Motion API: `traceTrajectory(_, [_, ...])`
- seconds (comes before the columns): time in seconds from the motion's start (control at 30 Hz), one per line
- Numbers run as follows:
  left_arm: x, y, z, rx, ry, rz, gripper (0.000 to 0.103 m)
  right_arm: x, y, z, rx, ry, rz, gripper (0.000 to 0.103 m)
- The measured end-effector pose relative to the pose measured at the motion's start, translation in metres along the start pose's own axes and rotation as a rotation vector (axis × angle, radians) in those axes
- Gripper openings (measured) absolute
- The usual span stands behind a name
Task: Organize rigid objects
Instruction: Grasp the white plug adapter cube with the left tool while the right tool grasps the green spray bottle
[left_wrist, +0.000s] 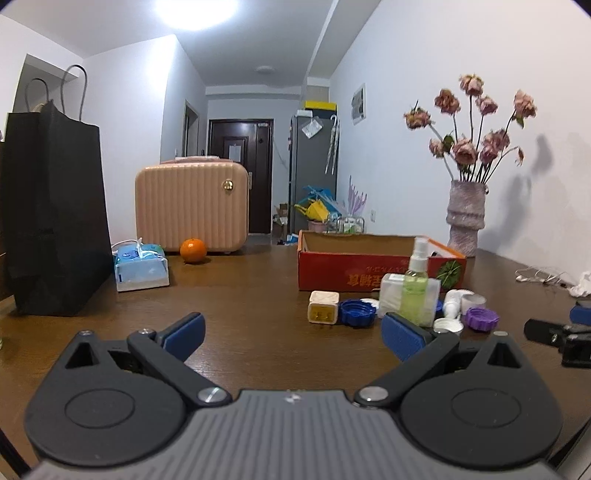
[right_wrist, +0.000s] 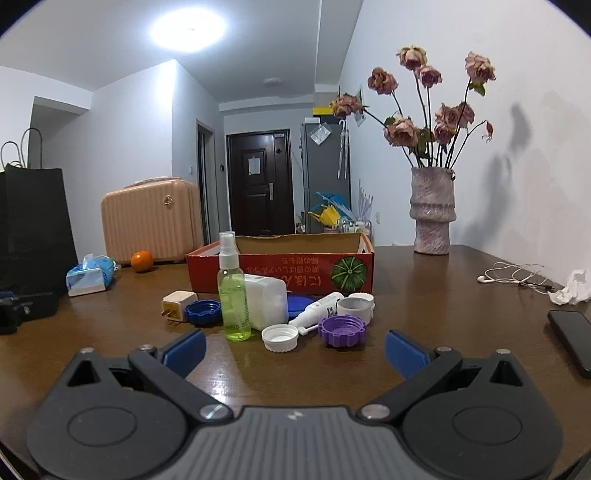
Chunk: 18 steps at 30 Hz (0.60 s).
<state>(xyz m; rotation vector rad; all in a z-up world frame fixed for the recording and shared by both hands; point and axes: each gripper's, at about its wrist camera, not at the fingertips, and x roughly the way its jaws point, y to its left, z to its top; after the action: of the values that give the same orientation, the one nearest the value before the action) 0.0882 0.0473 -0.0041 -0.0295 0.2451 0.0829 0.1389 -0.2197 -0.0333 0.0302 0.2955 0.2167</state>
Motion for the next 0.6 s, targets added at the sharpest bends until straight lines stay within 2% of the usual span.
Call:
traceTrajectory(0.13, [0.026,0.004,0.002,0.015,0.039,0.002,0.103,0.020,0.003,0.008,-0.004,0.017,0.008,0.102])
traceTrajectory(0.27, [0.056,0.007,0.005,0.030,0.110,-0.005,0.103,0.041,0.005,0.016,0.014,0.039,0.027,0.101])
traceTrajectory(0.43, [0.099,0.012,0.011,0.026,0.186,-0.079,0.103,0.071,0.012,0.023,-0.010,0.064,0.049,0.093])
traceTrajectory(0.5, [0.118,0.012,0.014,0.031,0.209,-0.108,0.101,0.086,0.015,0.026,-0.022,0.089,0.066,0.090])
traceTrajectory(0.6, [0.145,0.010,0.021,0.029,0.237,-0.135,0.092,0.107,0.021,0.030,-0.036,0.121,0.082,0.085])
